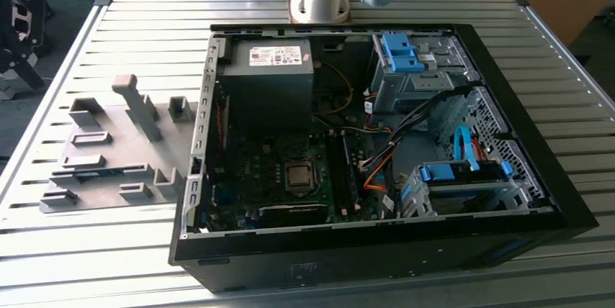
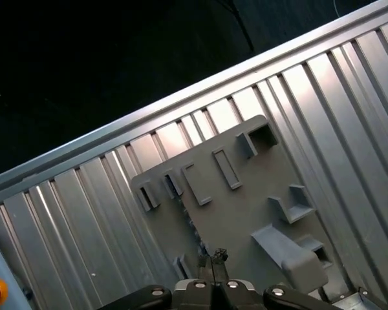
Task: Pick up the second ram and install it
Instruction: 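Pick up the second ram and move it above second insertion slot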
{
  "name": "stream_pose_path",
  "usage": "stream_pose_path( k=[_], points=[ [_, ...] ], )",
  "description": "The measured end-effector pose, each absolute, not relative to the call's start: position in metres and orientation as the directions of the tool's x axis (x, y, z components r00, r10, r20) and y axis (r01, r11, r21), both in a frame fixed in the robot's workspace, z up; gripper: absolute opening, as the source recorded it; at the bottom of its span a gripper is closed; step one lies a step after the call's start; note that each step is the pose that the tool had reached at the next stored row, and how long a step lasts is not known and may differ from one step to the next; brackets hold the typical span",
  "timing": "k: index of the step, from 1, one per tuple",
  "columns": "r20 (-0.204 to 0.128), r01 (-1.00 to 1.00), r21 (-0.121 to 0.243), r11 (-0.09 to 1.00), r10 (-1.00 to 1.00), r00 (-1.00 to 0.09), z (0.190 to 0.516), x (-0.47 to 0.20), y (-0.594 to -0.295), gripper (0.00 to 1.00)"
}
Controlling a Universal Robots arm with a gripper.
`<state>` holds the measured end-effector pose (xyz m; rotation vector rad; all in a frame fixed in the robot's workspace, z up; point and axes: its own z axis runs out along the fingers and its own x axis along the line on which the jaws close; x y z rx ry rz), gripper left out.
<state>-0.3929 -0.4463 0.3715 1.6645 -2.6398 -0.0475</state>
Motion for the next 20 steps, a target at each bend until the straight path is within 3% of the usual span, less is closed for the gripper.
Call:
stream_pose_path(
  k=[20],
  points=[
    [0.0,-0.973,0.032,0.23,-0.973,-0.23,0.353,-0.399,-0.45,0.11]
  ],
)
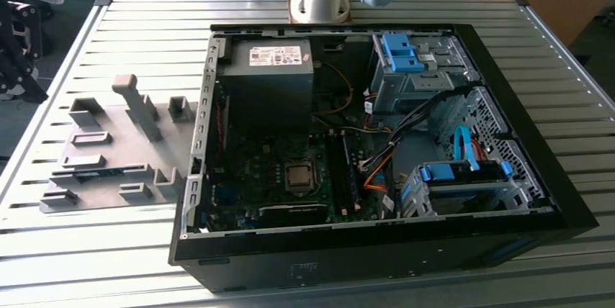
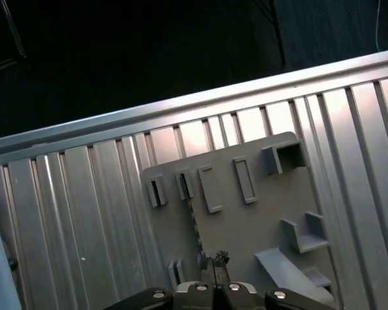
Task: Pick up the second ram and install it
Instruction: 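Pick up the second ram and move it above second insertion slot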
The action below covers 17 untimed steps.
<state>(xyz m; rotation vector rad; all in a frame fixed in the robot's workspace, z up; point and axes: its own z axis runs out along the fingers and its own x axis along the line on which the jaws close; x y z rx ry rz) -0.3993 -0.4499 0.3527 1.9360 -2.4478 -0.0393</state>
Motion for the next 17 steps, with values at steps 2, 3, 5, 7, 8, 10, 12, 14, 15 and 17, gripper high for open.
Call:
stream_pose_path(
  k=[2,3,5,7,8,10,12,14,15,17],
  points=[
    [0.0,-0.979,0.03,0.2,-0.98,-0.2,0.351,-0.399,-0.45,0.11],
    [0.0,-0.983,0.029,0.183,-0.983,-0.183,0.35,-0.399,-0.45,0.11],
    [-0.001,-0.988,0.026,0.151,-0.989,-0.151,0.348,-0.399,-0.45,0.11],
    [-0.001,-0.992,0.021,0.128,-0.992,-0.128,0.347,-0.399,-0.45,0.11],
    [-0.002,-0.993,0.018,0.12,-0.993,-0.12,0.347,-0.399,-0.45,0.11],
    [-0.002,-0.994,0.014,0.105,-0.994,-0.105,0.346,-0.4,-0.45,0.11],
    [-0.002,-0.995,0.013,0.1,-0.995,-0.1,0.346,-0.4,-0.451,0.17],
    [-0.002,-0.995,0.013,0.1,-0.995,-0.1,0.345,-0.4,-0.451,0.24],
    [-0.002,-0.995,0.013,0.099,-0.995,-0.099,0.345,-0.4,-0.451,0.24],
    [-0.002,-0.995,0.013,0.095,-0.995,-0.095,0.342,-0.4,-0.452,0.3]
  ],
)
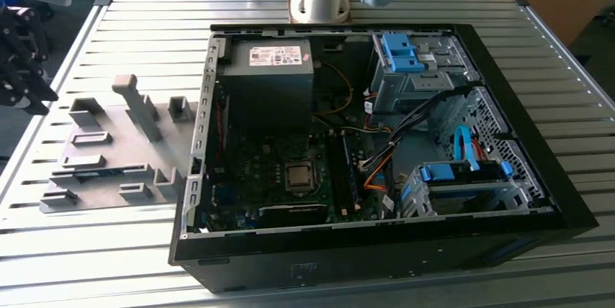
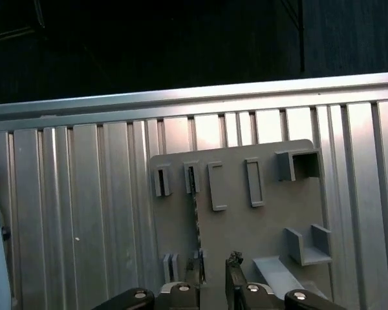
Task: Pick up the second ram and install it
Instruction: 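Pick up the second ram and move it above second insertion slot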
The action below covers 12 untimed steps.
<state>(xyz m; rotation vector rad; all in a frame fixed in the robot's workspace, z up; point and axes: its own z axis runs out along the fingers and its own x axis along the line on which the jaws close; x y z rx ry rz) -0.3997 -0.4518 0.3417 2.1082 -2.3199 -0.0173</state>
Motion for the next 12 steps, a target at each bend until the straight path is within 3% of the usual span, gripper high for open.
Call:
stream_pose_path(
  k=[12],
  points=[
    [-0.003,-0.999,0.013,0.04,-0.999,-0.04,0.32,-0.4,-0.46,0.31]
  ],
)
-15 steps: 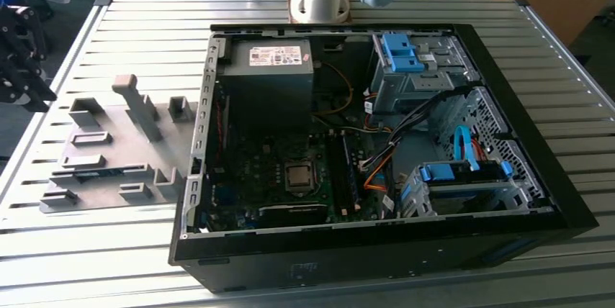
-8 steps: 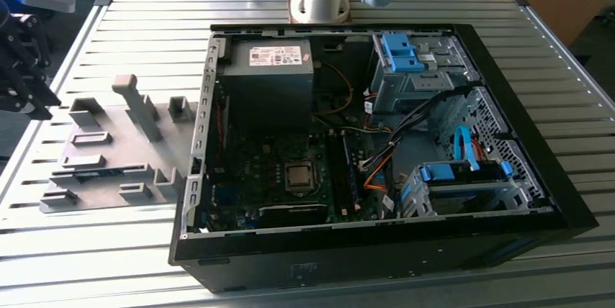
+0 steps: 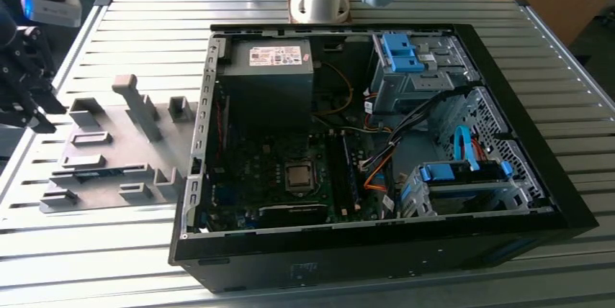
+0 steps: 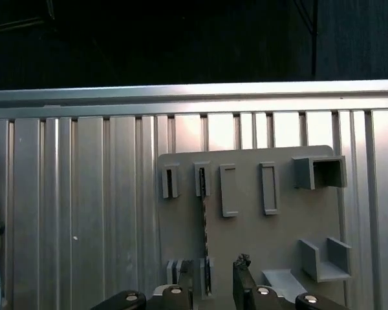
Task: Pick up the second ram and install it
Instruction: 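Pick up the second ram and move it above second insertion slot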
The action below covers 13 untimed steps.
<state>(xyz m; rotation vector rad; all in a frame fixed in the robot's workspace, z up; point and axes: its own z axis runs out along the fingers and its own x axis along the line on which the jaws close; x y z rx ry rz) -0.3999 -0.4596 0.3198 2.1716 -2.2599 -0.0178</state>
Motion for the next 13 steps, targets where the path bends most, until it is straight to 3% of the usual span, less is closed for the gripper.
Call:
stream_pose_path(
  k=[1,13],
  points=[
    [-0.002,-0.999,0.013,0.035,-0.999,-0.035,0.318,-0.4,-0.46,0.38],
    [-0.003,-1.0,0.013,0.018,-1.0,-0.018,0.296,-0.4,-0.462,0.38]
  ],
)
